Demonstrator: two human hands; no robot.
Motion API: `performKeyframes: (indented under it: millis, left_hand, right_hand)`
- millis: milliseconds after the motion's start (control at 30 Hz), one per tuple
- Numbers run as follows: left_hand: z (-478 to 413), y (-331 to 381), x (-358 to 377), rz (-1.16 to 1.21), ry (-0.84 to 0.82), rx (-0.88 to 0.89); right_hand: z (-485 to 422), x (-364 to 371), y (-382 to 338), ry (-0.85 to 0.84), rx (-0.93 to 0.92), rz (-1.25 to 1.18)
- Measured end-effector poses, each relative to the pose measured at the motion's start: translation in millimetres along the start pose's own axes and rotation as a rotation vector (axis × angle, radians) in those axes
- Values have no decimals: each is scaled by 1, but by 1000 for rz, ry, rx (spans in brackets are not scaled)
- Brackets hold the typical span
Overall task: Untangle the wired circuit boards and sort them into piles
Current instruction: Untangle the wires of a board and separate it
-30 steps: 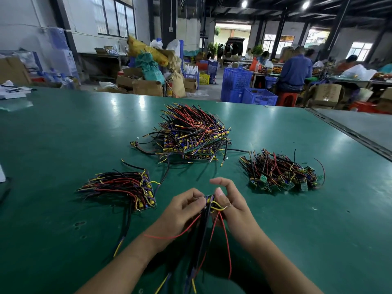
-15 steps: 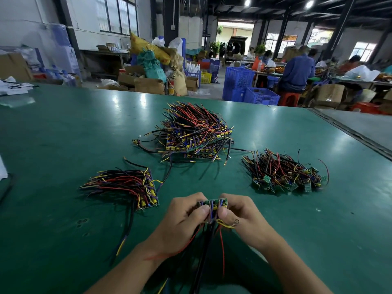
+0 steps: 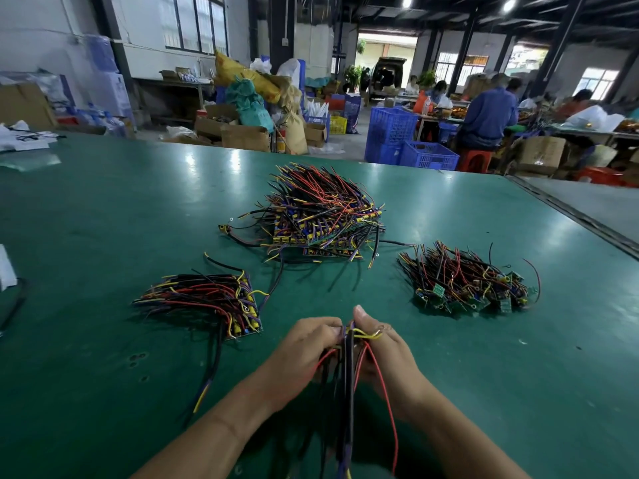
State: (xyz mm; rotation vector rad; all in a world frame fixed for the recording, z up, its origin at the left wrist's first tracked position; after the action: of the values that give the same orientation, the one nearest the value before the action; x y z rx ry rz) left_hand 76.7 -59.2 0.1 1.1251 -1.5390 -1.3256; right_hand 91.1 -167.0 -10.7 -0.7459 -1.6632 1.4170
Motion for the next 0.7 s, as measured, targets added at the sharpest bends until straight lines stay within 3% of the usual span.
performKeyframes:
  millis: [267, 400, 533, 633, 700]
  left_hand:
    - [-2, -10, -3, 91, 59, -136]
    - [-3, -10, -4, 218, 79, -203]
    - [-5, -7, -9, 272, 113, -138]
    - [-12, -14, -12, 372, 160, -185]
    - [-15, -18, -19, 245, 250, -167]
  right_hand:
    - [-8, -1, 20, 194, 210, -308]
    - [-6, 16, 8, 45, 118, -562]
    - [-7, 12, -2, -31, 69, -638]
    - [-8, 3, -4, -26, 81, -639]
    - [-9, -3, -4, 10, 98, -657]
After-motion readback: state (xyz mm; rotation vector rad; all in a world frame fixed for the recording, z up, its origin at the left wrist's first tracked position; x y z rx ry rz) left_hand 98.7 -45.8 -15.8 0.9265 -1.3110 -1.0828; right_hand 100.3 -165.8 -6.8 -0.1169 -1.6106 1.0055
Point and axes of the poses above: each hand's wrist, its own z-axis away from the middle knuckle, its own x-axis out of the palm, y = z × x, the point moved 5 cm from there along -z, towards the middle knuckle, and after that the axes turned 3 degrees about -z, right-handed, at the moved point
